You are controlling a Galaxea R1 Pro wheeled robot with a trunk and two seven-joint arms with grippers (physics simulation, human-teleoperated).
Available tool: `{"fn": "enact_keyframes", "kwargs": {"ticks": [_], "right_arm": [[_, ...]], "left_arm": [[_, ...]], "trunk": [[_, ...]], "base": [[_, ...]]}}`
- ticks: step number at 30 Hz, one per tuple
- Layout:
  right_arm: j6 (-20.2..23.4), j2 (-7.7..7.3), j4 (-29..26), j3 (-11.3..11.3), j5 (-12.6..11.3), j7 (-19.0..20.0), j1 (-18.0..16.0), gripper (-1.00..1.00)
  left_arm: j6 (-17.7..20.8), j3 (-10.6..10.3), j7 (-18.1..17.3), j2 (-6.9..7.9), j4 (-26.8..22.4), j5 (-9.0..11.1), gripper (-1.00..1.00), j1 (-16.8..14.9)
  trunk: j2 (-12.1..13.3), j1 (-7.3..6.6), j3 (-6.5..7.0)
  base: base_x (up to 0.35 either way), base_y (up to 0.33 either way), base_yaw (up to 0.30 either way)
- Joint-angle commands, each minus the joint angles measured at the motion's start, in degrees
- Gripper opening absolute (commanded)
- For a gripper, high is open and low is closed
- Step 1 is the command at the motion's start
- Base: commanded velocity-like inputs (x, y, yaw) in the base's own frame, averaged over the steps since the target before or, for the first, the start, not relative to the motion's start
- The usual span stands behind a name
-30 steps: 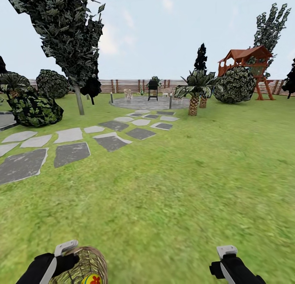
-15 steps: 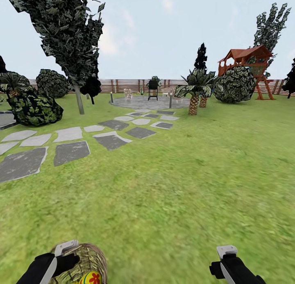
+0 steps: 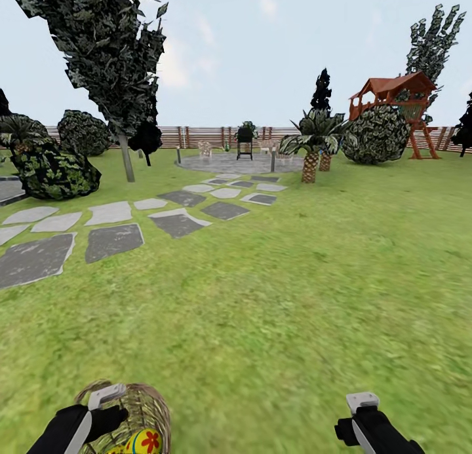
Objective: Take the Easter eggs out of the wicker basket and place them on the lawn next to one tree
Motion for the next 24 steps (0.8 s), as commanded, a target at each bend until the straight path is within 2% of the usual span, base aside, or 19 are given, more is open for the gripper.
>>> {"fn": "enact_keyframes", "kwargs": {"ticks": [1, 24], "right_arm": [[0.3, -0.07, -0.1, 0.4, -0.2, -0.3, 0.0, 1.0], [0.3, -0.07, -0.1, 0.4, -0.2, -0.3, 0.0, 1.0]], "left_arm": [[0.3, 0.1, -0.1, -0.02, -0.1, 0.3, 1.0, 0.0], [0.3, 0.1, -0.1, -0.05, -0.1, 0.3, 1.0, 0.0]], "trunk": [[-0.4, 0.22, -0.24], [-9.7, 5.27, -4.37]], "base": [[0.0, 0.0, 0.0], [0.0, 0.0, 0.0]]}}
